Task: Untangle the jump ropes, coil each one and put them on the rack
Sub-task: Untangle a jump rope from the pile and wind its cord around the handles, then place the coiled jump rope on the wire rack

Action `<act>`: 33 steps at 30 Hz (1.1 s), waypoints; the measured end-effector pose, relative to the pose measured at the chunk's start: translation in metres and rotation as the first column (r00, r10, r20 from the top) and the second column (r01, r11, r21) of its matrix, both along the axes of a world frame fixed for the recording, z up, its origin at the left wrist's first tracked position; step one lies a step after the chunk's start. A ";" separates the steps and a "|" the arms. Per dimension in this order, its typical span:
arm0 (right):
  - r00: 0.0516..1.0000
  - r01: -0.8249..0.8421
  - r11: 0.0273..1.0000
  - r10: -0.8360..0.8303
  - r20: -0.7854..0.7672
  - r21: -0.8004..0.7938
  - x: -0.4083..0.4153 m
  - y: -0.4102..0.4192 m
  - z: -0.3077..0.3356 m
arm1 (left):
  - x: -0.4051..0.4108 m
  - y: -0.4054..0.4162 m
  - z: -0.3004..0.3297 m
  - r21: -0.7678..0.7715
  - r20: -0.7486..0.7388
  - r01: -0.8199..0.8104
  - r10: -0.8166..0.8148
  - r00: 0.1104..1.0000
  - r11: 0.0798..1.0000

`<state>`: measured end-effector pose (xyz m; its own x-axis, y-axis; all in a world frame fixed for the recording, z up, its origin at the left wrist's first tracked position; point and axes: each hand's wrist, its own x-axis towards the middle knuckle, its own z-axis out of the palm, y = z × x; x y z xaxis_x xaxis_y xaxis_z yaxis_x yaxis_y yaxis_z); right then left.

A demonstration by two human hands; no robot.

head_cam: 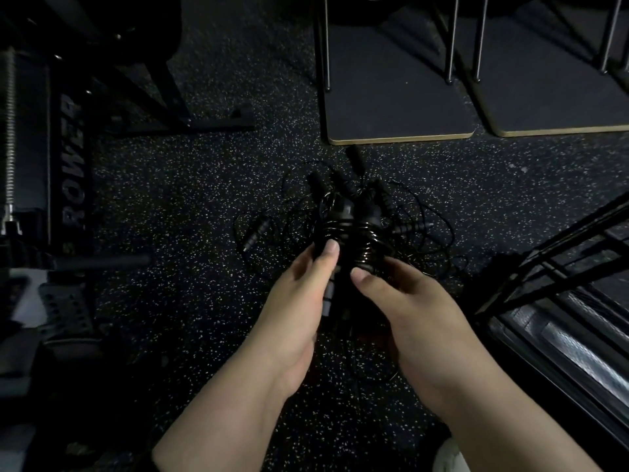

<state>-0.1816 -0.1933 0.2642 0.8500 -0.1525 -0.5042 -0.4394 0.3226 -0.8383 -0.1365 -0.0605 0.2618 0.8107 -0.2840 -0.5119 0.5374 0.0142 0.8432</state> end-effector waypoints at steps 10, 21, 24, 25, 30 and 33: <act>0.978 0.198 0.974 -0.204 0.046 0.108 -0.013 -0.010 0.028 | -0.010 -0.015 0.034 -0.173 0.044 -0.013 0.021 0.999 0.985; 0.896 0.436 0.897 -0.440 0.053 0.068 -0.111 -0.086 0.102 | -0.060 -0.073 0.096 -0.029 0.178 0.006 0.000 0.984 1.000; 0.857 0.500 0.864 -0.504 0.108 0.065 -0.134 -0.112 0.133 | -0.070 -0.094 0.129 -0.039 0.248 0.086 -0.074 0.966 0.996; 0.843 0.518 0.853 -0.521 0.133 0.058 -0.141 -0.121 0.143 | -0.073 -0.100 0.138 -0.036 0.276 0.103 -0.089 0.957 0.994; 0.778 0.598 0.801 -0.579 0.245 -0.003 -0.174 -0.170 0.185 | -0.085 -0.127 0.172 -0.026 0.360 0.133 -0.115 0.926 0.991; 0.749 0.645 0.761 -0.612 0.253 -0.069 -0.186 -0.204 0.201 | -0.090 -0.141 0.181 -0.036 0.370 0.137 -0.114 0.922 0.990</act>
<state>-0.3676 -0.3969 0.4657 0.6143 -0.7447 -0.2610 0.0047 0.3342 -0.9425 -0.2270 -0.2012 0.4425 0.8939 -0.4168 -0.1653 0.1923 0.0233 0.9811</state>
